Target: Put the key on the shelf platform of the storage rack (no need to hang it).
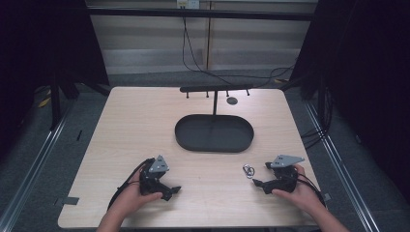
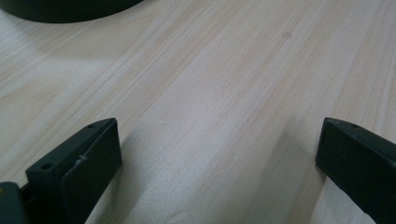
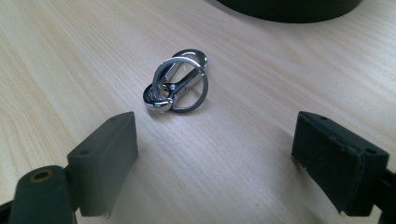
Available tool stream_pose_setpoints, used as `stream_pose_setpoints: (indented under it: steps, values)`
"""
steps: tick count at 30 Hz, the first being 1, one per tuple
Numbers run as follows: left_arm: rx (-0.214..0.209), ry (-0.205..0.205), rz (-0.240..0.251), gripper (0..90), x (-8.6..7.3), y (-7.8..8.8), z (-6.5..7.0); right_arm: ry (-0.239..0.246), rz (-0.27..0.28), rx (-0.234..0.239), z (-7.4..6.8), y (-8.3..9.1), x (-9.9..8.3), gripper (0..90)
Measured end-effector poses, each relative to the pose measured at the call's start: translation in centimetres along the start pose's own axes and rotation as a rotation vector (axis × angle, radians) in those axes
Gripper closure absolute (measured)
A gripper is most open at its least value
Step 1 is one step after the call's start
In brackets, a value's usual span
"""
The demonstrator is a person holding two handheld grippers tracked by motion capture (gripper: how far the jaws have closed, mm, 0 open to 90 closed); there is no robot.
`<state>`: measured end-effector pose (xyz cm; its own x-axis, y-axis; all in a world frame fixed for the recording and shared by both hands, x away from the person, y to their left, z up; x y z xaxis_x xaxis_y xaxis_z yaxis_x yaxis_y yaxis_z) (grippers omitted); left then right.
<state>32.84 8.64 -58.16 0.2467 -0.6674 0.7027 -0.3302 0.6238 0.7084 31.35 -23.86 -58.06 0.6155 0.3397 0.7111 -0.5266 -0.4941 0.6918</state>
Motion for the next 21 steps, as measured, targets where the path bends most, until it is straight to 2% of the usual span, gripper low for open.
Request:
stream_pose_setpoints:
  steps: [7,12,18,21]
  values:
    - [0.000,0.001,0.000,0.0,0.00,0.00,0.00,0.007,-0.015,0.002,0.04,0.01,0.03,13.5]
    - [0.000,0.000,0.001,0.0,0.01,-0.01,0.00,0.004,-0.093,-0.003,0.01,0.36,-0.12,15.4]
    - [-0.002,0.001,0.002,0.0,0.02,-0.01,0.02,0.007,-0.198,0.005,-0.37,0.63,0.23,28.3]
    - [-0.001,0.001,0.001,0.0,0.01,-0.01,0.02,0.035,-0.268,0.005,-0.64,0.59,0.42,31.7]
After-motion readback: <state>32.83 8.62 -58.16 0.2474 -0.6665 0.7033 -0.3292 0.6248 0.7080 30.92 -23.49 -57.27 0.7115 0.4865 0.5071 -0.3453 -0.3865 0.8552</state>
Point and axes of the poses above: each handheld gripper's, and its own axes: y roughly backward along the jaws, x roughly out of its top, z roughly to its right, the point moved 10 cm from there along -y, roughly forward along the jaws, and after that the axes turned 8 degrees about -y, right-handed, at the moved point
